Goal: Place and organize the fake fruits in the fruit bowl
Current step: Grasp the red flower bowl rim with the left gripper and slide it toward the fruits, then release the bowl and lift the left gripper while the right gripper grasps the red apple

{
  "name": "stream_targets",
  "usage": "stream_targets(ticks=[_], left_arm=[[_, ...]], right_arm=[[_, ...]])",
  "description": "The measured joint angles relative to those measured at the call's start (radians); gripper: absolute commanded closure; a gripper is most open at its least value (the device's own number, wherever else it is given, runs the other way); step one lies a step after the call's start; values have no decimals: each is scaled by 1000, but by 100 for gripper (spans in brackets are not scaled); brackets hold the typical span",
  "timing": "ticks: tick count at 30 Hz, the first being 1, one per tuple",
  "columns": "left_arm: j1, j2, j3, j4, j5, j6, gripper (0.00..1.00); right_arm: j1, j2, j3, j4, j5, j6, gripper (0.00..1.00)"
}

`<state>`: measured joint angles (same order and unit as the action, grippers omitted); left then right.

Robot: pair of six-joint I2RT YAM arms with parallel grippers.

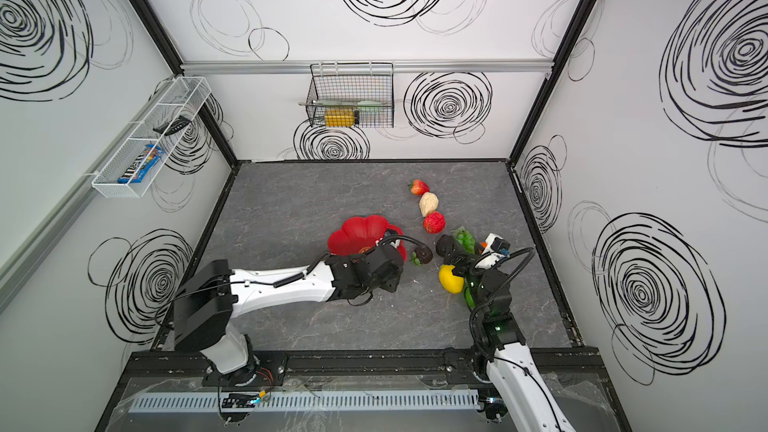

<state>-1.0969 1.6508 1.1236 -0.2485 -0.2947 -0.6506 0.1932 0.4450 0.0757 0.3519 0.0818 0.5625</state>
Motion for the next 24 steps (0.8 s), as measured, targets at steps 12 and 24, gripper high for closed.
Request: stream_targets(ticks=[12, 24], left_arm=[[240, -771, -556, 98, -127, 34, 27], [367, -1195, -888, 163, -186, 107, 14]], right_arm=[[-75, 211, 379, -386, 18, -31, 3], [-75, 602, 550, -541, -122, -41, 3]])
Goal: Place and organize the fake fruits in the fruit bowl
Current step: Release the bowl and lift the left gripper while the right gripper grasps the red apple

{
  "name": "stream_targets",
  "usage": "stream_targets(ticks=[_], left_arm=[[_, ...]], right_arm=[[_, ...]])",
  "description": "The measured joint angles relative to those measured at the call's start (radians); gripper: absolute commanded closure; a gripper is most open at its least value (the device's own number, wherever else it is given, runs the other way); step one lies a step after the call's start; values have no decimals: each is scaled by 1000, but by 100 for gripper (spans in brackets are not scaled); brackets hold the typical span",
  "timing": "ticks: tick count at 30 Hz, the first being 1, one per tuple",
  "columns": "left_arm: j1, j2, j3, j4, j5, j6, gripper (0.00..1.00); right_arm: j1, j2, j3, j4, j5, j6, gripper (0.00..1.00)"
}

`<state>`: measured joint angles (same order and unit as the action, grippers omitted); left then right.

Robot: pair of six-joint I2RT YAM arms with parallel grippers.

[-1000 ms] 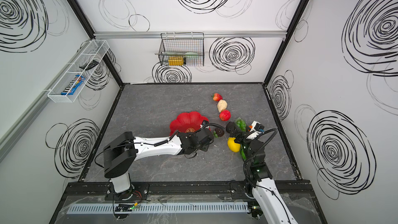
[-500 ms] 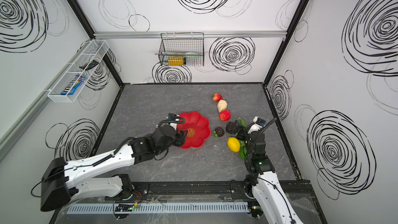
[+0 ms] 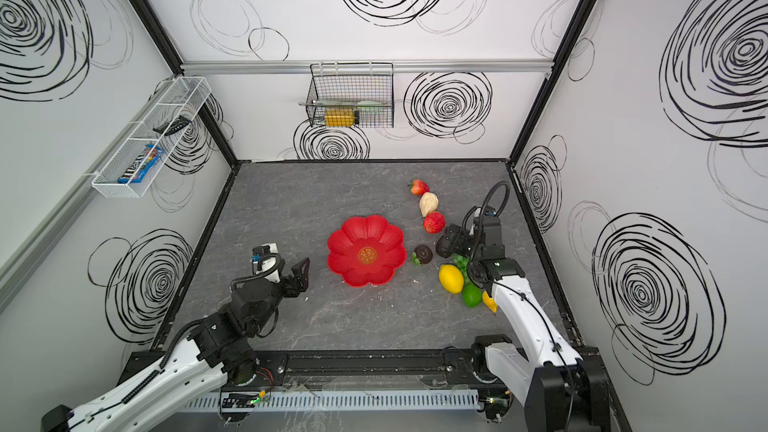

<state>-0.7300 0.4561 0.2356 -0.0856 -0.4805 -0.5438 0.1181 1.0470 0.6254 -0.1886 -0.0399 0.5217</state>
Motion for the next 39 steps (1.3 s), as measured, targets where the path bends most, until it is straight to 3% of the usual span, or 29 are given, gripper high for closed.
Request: stream_targets(ticks=[9, 20, 39], left_arm=[[7, 18, -2, 35, 3, 21, 7], [13, 38, -2, 35, 9, 20, 1], [18, 58, -2, 37, 24, 21, 1]], right_arm=[[127, 310, 203, 21, 11, 72, 3], [131, 591, 394, -14, 63, 156, 3], [100, 745, 444, -13, 84, 185, 2]])
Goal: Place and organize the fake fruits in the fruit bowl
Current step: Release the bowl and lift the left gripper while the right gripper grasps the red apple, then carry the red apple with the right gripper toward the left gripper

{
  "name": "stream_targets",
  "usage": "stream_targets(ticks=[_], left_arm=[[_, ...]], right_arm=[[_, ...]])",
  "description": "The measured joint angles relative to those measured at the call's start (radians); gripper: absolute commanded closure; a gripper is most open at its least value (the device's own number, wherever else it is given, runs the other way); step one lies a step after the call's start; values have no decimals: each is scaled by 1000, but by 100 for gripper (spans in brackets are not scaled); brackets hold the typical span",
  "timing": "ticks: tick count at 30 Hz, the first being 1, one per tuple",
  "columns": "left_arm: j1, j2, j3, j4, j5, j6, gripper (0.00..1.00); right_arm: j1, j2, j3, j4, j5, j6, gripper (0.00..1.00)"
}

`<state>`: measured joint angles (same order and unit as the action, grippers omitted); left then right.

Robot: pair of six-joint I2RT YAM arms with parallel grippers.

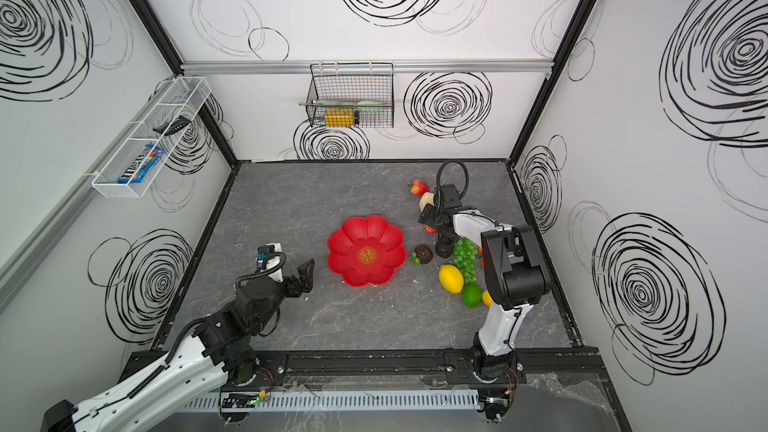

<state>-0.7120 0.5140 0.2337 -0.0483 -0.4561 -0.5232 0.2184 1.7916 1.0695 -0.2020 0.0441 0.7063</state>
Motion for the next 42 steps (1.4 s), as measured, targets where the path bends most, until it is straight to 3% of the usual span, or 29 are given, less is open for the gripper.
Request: stream_targets(ticks=[6, 16, 21, 33, 42], left_arm=[[1, -2, 0, 1, 2, 0, 1], [2, 2, 0, 6, 3, 0, 1], [3, 13, 0, 8, 8, 0, 1], [13, 56, 0, 55, 95, -6, 1], [19, 167, 72, 70, 387, -152, 1]], right_arm=[[-3, 28, 16, 5, -8, -1, 6], [-3, 39, 20, 11, -18, -12, 22], [-3, -5, 2, 18, -18, -28, 24], [74, -420, -232, 84, -56, -125, 25], [294, -851, -516, 248, -108, -250, 26]])
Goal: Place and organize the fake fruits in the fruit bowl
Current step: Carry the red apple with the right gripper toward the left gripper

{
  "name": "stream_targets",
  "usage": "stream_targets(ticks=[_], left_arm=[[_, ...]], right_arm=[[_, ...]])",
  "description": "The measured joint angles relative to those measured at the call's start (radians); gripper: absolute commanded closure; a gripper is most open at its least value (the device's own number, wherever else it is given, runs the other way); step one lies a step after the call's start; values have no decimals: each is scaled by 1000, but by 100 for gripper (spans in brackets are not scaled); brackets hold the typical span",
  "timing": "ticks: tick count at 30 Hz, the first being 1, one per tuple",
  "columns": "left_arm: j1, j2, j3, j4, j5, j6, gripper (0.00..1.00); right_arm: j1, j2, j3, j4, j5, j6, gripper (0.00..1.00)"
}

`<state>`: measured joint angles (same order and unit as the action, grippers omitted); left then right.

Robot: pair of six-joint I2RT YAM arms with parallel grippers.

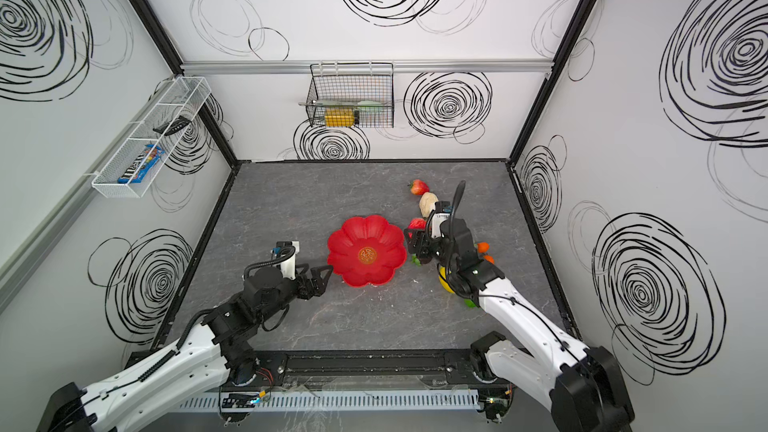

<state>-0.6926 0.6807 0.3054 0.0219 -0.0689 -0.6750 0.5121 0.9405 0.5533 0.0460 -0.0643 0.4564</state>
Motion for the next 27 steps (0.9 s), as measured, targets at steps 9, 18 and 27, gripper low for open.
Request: stream_targets(ticks=[9, 18, 27], left_arm=[[-46, 92, 194, -16, 193, -49, 3], [-136, 224, 308, -37, 270, -31, 4], [-206, 362, 366, -40, 304, -10, 0]], right_arm=[[201, -188, -276, 299, -35, -139, 32], [412, -115, -341, 523, 39, -290, 33], [547, -48, -343, 625, 148, -411, 32]])
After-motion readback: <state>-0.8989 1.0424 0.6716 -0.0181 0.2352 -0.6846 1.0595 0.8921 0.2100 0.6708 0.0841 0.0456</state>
